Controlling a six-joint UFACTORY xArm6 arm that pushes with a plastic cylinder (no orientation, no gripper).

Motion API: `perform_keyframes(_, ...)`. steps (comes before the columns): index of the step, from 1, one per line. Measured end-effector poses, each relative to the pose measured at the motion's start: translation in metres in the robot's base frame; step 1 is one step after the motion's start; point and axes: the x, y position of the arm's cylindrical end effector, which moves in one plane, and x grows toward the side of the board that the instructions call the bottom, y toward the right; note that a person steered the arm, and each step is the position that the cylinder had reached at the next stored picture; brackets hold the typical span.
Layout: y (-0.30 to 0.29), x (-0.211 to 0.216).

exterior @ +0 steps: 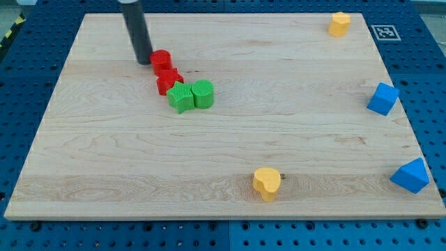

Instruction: Move the red circle closer to group of the blocks

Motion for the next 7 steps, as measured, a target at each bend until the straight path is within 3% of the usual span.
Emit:
perform_keyframes(4, 0.059, 0.004)
perform_keyframes(6, 0.079, -0.017)
perform_keyframes(7, 0.087, 0.0)
